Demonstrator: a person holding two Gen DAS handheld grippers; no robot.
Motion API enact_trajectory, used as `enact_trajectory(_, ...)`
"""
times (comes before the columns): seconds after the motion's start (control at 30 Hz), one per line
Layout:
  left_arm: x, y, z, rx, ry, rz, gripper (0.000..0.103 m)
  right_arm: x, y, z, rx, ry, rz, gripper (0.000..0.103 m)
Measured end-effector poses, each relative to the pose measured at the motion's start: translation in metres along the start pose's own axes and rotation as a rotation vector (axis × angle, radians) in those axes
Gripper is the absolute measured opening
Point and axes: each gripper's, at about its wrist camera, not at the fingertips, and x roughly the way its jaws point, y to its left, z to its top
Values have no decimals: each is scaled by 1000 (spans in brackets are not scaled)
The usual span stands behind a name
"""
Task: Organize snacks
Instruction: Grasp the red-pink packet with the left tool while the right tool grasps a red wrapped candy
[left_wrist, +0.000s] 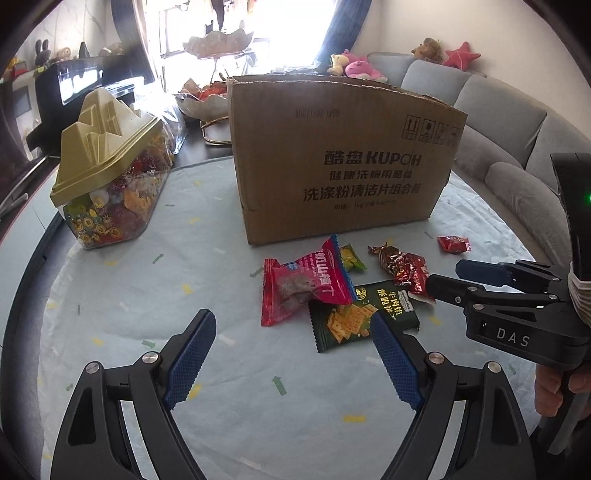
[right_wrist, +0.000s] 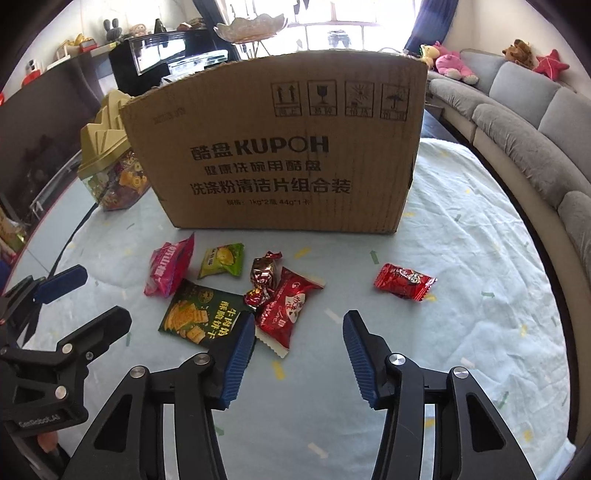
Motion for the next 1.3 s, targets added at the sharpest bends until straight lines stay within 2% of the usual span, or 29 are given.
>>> enact_trajectory(0.4, 26, 1, 9, -14, 23, -16, 86, 20, -1, 5, 32, 37, 43, 44)
enact_trajectory(0.6, 38, -2, 14, -22, 25, 16, 86, 18, -8, 6, 26, 19, -12, 44)
enact_trajectory(0.9, 61, 7, 28, -64, 47, 77, 86, 34, -12, 16, 20, 39, -38, 41)
enact_trajectory(0.97, 64, 11, 30, -79, 48, 74, 77, 38, -11, 19, 19, 37, -44, 40)
enact_trajectory(1.1, 67, 15, 33, -84, 45, 74, 72, 44, -8, 26, 11, 35, -53, 35)
enact_trajectory(1.17, 67, 18, 33, -92, 36, 67, 64, 45, -7, 29, 5, 35, -54, 30)
enact_trajectory(1.3, 67, 25, 33, -119, 24, 41, 61, 47, -2, 30, -4, 31, -61, 24)
